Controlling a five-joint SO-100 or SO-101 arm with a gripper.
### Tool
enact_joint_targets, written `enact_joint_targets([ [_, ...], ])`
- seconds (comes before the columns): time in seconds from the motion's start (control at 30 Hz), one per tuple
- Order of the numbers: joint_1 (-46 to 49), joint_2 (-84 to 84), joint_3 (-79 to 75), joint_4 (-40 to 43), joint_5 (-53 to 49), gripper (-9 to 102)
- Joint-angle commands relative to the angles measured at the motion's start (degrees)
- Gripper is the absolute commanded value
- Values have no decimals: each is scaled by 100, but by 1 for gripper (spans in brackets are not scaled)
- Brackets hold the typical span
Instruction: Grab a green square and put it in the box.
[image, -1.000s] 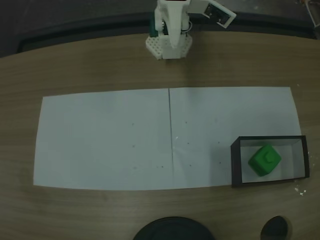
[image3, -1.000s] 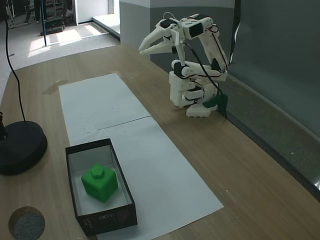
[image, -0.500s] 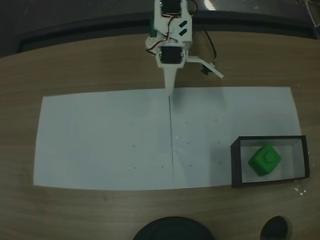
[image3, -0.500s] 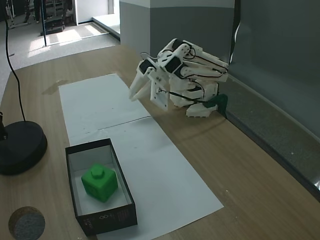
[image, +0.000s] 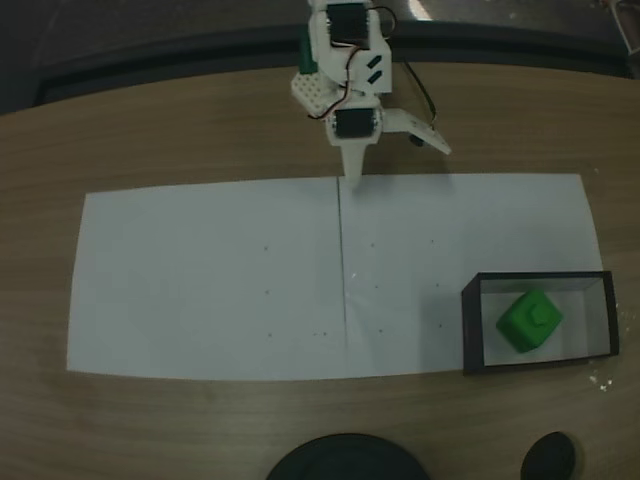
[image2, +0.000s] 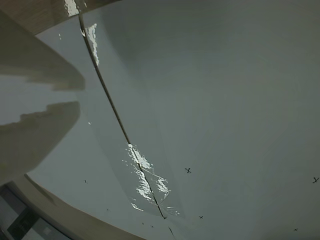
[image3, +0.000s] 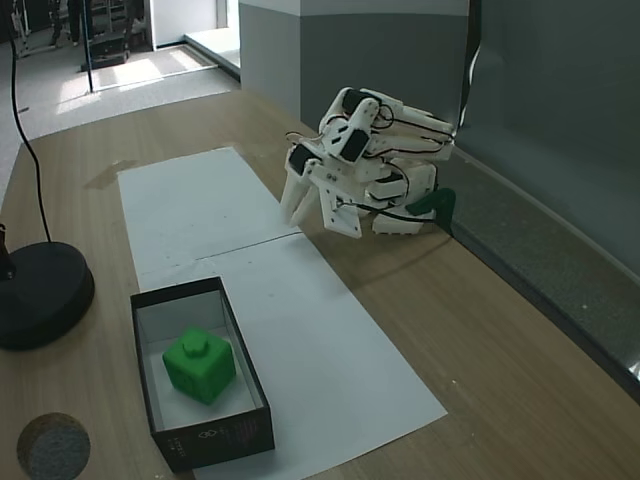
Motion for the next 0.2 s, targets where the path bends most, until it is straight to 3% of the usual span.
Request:
enact_joint_targets([
  [0.0, 9, 105, -334, 44, 44, 0],
  [0.17, -9, 105, -334, 44, 26, 0],
])
